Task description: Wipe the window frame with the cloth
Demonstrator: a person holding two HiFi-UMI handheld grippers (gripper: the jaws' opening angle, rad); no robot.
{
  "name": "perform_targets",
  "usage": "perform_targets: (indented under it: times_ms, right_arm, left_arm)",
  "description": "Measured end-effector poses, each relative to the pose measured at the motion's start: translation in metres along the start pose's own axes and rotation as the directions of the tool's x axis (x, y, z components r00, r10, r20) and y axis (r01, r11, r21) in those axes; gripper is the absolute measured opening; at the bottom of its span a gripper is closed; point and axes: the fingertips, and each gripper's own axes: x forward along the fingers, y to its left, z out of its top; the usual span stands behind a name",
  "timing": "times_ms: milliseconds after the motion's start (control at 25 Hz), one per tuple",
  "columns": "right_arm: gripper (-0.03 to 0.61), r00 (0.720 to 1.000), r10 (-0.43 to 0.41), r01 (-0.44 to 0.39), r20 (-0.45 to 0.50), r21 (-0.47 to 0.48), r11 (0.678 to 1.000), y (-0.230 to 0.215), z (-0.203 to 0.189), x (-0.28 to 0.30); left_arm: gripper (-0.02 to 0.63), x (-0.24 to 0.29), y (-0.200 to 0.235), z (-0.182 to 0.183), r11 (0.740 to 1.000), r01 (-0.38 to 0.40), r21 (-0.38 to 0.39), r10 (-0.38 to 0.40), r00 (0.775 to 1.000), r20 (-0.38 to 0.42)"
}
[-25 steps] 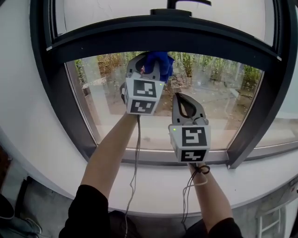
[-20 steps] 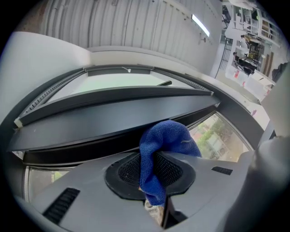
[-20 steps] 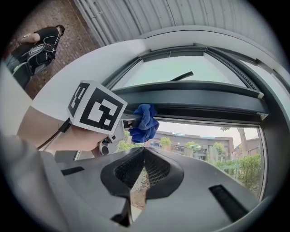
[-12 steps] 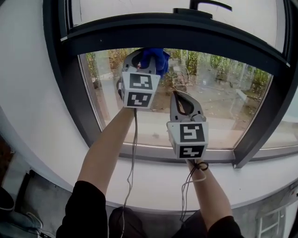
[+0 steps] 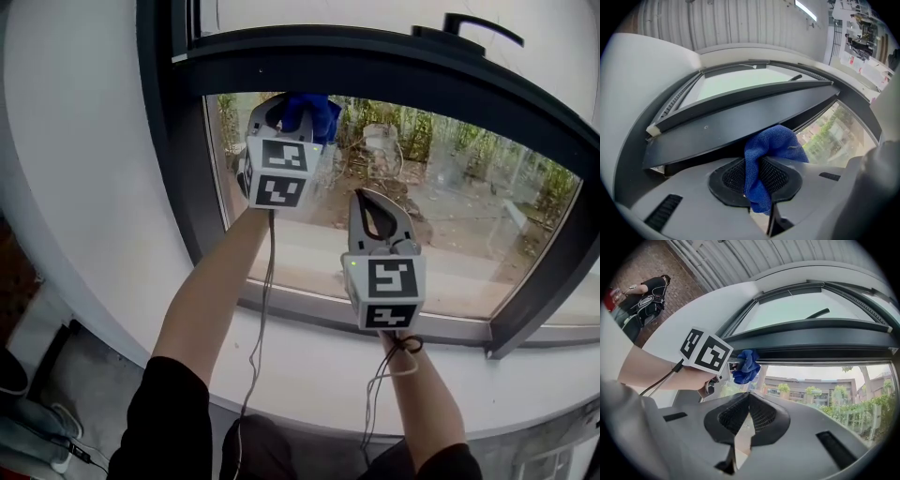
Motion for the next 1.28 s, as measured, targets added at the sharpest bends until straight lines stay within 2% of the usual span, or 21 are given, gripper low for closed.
perform_targets:
  times_ms: [280, 440, 560, 720, 840, 920, 1120, 1280]
  right_arm:
    - [0.006, 0.999, 0.038, -0.038, 0.011, 0.005, 0.999, 0.018, 0.003, 0.023]
    - [0.006, 0.994, 0.103, -0.105, 0.032, 0.072, 0.992, 0.046, 0.012, 0.050]
    - [0.006, 0.991, 0.132, -0.135, 0.036, 0.103, 0.986, 0.065, 0.014, 0.067]
    - [0.006, 0.981, 0.188, -0.190, 0.049, 0.063, 0.980, 0.100, 0.016, 0.085]
    - [0.006, 0.973, 0.224, -0.227, 0.058, 0.066, 0.972, 0.117, 0.017, 0.095]
    - [0.006, 0.970, 0.235, -0.240, 0.068, 0.079, 0.968, 0.123, 0.021, 0.099]
    - [0.006, 0.966, 0.244, -0.252, 0.088, 0.090, 0.964, 0.128, 0.024, 0.103]
    - [0.006, 0.964, 0.249, -0.258, 0.089, 0.112, 0.960, 0.128, 0.021, 0.108]
  left_arm:
    - [0.061, -0.008, 0.034, -0.017, 0.997, -0.071, -0.008, 0.071, 0.996, -0.050]
    - [0.061, -0.017, 0.063, -0.033, 0.991, -0.131, -0.014, 0.129, 0.988, -0.089]
    - [0.060, -0.025, 0.092, -0.048, 0.980, -0.197, -0.005, 0.194, 0.973, -0.125]
    - [0.060, -0.036, 0.128, -0.071, 0.960, -0.278, -0.035, 0.268, 0.946, -0.185]
    - [0.054, -0.039, 0.136, -0.075, 0.947, -0.317, -0.046, 0.301, 0.930, -0.211]
    - [0.055, -0.041, 0.143, -0.078, 0.922, -0.382, -0.065, 0.356, 0.902, -0.243]
    - [0.056, -0.049, 0.161, -0.092, 0.823, -0.530, -0.202, 0.454, 0.829, -0.327]
    - [0.057, -0.051, 0.164, -0.097, 0.753, -0.585, -0.301, 0.472, 0.799, -0.374]
